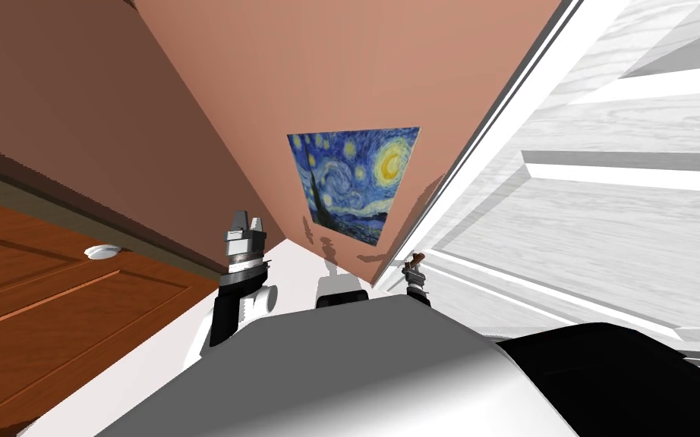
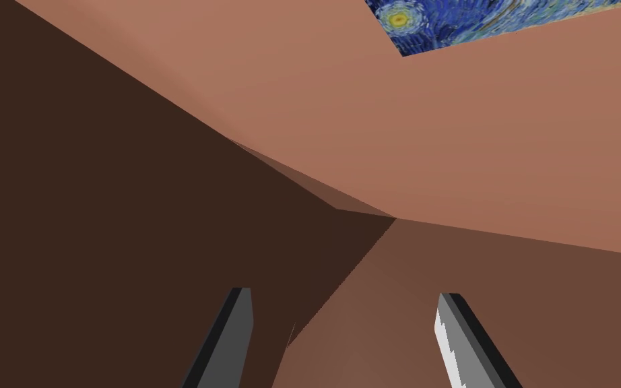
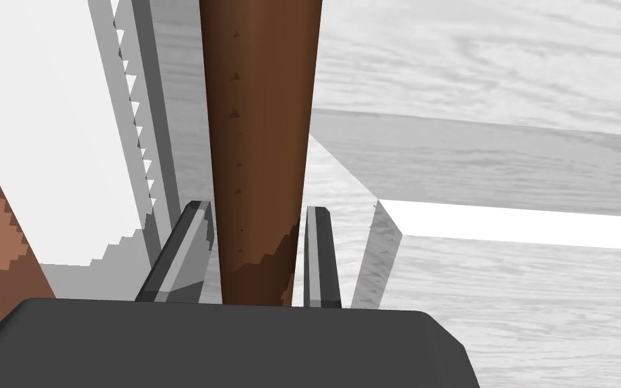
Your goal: Pull the door open
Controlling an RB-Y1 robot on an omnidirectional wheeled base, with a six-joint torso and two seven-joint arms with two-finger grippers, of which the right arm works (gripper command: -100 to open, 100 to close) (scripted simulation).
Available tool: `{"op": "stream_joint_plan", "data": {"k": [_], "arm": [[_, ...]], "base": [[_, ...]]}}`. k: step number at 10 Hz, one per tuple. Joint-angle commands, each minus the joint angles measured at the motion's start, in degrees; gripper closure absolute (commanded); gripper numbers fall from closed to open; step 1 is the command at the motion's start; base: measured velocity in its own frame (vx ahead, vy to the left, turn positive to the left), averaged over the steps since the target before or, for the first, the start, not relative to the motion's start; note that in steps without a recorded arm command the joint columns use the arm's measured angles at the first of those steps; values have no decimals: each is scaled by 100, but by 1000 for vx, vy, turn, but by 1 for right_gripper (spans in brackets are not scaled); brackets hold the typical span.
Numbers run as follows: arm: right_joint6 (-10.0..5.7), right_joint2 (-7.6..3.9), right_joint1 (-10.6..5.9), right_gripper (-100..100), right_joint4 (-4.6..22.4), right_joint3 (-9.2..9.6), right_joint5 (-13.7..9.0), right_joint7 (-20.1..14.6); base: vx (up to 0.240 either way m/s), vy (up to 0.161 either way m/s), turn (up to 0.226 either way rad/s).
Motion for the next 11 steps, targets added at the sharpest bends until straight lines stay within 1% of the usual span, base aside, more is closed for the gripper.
{"op": "stream_joint_plan", "data": {"k": [1, 3, 4, 6, 7, 11], "arm": [[7, -5, -5, 100, 3, -3, -1, 3], [7, -5, -5, 100, 3, -3, -1, 3], [-4, -55, 38, 100, -69, 118, 60, -67], [-9, -105, 72, 100, -126, 215, 109, -125], [-14, -161, 111, 100, -190, 325, 164, -191], [-29, -309, 212, 100, -359, 611, 309, -362]], "base": [[-3, -7, 12], [0, 0, 0], [-140, 1, 54], [-204, 6, 66], [-224, -2, 69], [-217, 13, 59]]}}
